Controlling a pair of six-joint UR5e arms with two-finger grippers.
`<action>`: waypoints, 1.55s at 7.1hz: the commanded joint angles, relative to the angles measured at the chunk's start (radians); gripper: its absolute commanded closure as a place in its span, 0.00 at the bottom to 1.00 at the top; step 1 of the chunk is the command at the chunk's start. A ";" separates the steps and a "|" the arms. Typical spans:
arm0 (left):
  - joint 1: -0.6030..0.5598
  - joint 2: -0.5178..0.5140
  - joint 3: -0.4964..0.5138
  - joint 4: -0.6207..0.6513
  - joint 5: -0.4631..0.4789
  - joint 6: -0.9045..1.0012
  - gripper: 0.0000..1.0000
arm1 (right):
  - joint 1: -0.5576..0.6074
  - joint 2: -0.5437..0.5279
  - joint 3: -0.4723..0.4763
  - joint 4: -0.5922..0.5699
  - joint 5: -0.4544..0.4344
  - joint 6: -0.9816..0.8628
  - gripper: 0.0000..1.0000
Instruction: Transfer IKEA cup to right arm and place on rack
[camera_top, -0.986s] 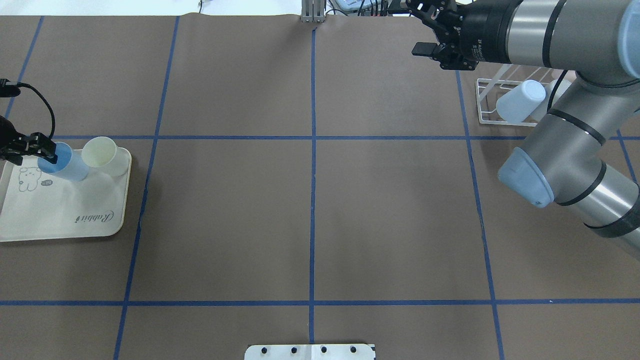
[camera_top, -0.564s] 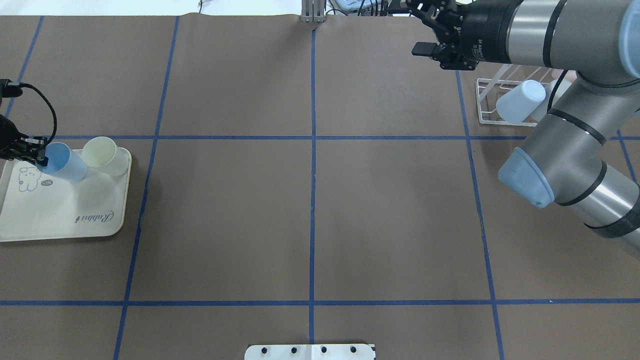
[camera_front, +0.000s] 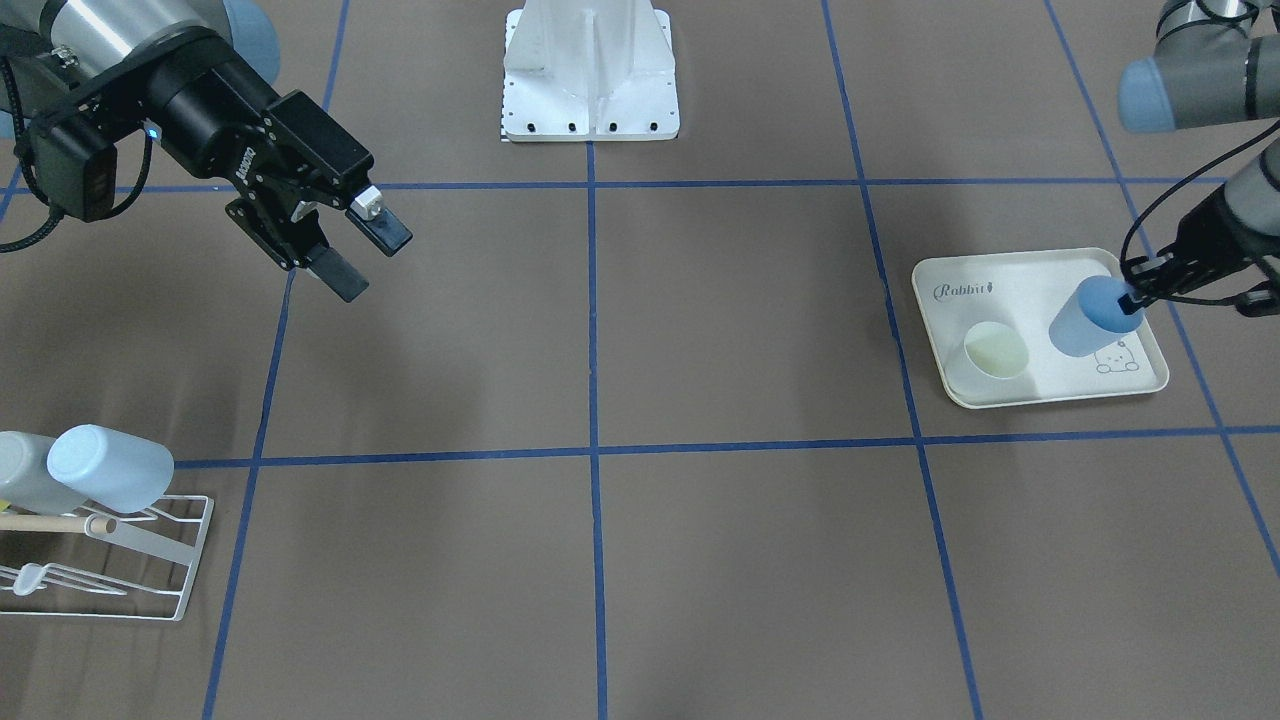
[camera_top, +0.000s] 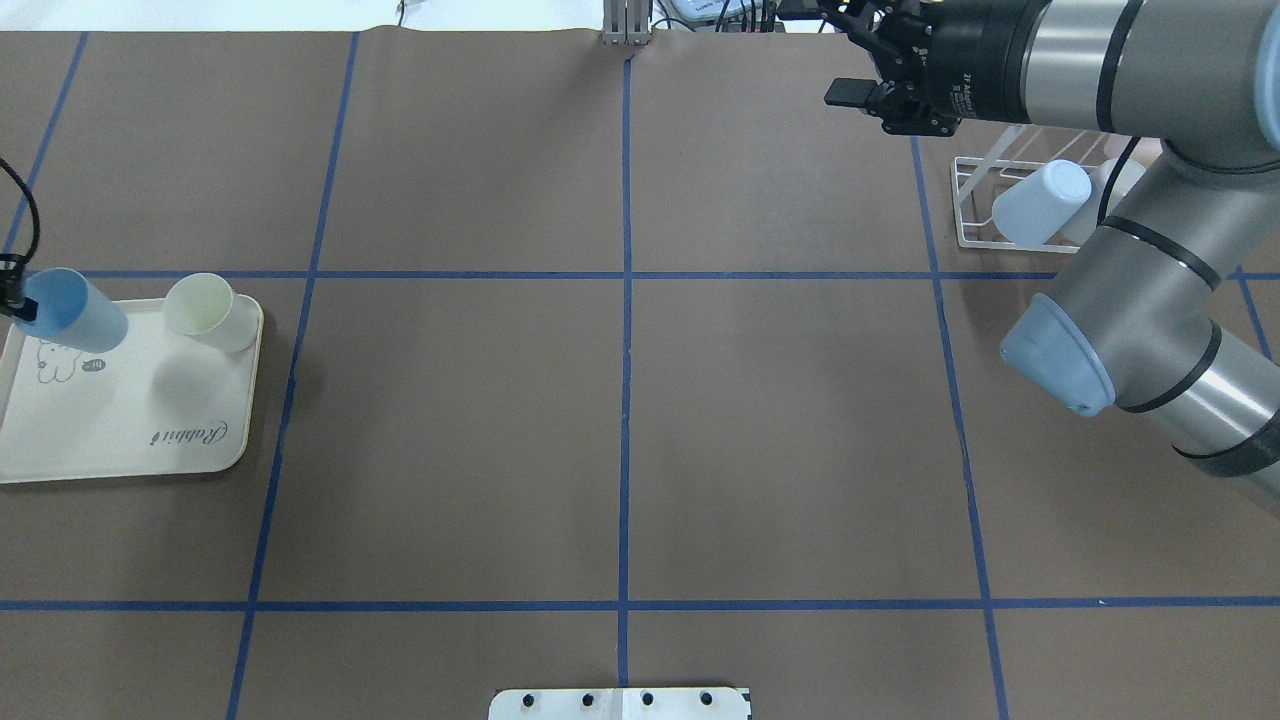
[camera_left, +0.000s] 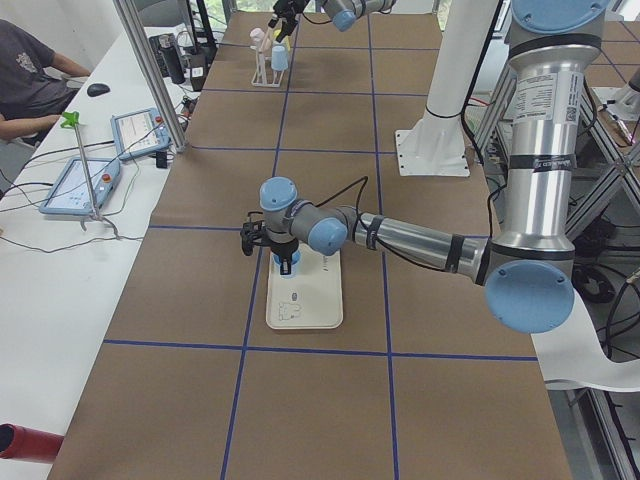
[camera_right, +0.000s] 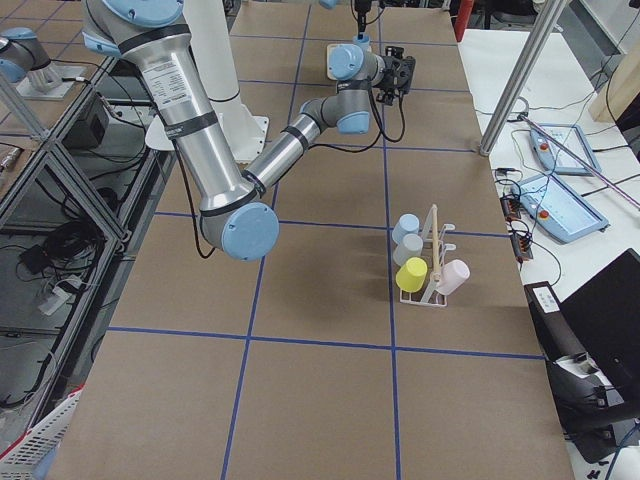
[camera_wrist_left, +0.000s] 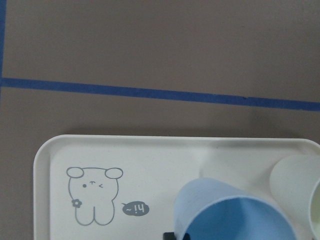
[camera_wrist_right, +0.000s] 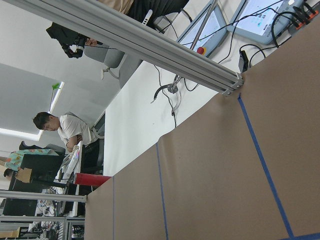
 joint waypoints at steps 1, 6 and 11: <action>-0.128 0.003 -0.153 0.232 -0.017 -0.002 1.00 | 0.001 -0.004 0.005 0.000 0.000 0.002 0.00; -0.007 -0.075 -0.207 -0.188 0.185 -0.777 1.00 | -0.025 0.002 0.006 0.000 0.000 0.022 0.00; 0.529 -0.123 -0.195 -0.859 0.832 -1.483 1.00 | -0.068 0.041 0.022 0.002 0.001 0.111 0.00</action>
